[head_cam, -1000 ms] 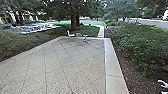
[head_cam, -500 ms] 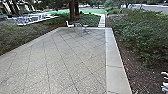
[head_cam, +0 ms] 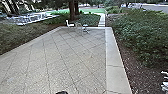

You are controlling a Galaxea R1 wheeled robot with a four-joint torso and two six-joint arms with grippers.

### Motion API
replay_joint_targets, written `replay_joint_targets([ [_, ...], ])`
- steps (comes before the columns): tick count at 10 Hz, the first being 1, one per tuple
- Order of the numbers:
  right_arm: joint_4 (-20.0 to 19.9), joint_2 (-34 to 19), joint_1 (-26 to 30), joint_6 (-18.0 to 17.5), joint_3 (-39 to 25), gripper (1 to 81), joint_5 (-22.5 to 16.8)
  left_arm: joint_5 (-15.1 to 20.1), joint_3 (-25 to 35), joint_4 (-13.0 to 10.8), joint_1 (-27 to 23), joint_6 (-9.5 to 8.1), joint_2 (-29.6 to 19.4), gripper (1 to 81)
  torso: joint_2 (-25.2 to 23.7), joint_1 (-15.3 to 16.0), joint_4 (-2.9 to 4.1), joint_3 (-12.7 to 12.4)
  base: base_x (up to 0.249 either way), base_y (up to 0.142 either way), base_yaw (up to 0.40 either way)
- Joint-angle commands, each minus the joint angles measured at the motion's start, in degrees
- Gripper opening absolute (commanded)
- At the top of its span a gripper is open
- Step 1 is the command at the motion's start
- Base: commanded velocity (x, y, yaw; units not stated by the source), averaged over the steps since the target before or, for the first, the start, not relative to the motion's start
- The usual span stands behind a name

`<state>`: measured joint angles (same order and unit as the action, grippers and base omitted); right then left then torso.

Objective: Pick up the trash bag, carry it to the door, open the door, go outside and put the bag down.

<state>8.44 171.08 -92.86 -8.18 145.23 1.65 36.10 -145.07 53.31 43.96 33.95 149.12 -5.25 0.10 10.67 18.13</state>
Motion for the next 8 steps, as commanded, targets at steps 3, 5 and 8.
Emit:
replay_joint_targets([
  [3, 0.4, 1.0, 0.2, 0.0, -0.8, 81.1, -3.7, 18.3, -15.6, 3.8, -19.2, -0.37, -1.7, 1.0, 0.0, 0.0, -0.02, 0.0, 0.000, 0.000, 0.000],
  [5, 0.4, 1.0, 0.2, 0.0, -0.8, 81.1, -3.7, 22.1, -18.1, 3.6, -22.4, -0.38, -2.0, 1.0, 0.0, 0.0, -0.02, 0.0, 0.000, 0.000, 0.000],
  [8, 0.4, 1.0, 0.3, 0.1, -0.8, 81.1, -3.5, 23.8, -20.0, 3.6, -24.5, -0.64, -2.3, 1.0, 0.0, 0.0, -0.02, 0.1, 0.000, 0.000, 0.000],
])
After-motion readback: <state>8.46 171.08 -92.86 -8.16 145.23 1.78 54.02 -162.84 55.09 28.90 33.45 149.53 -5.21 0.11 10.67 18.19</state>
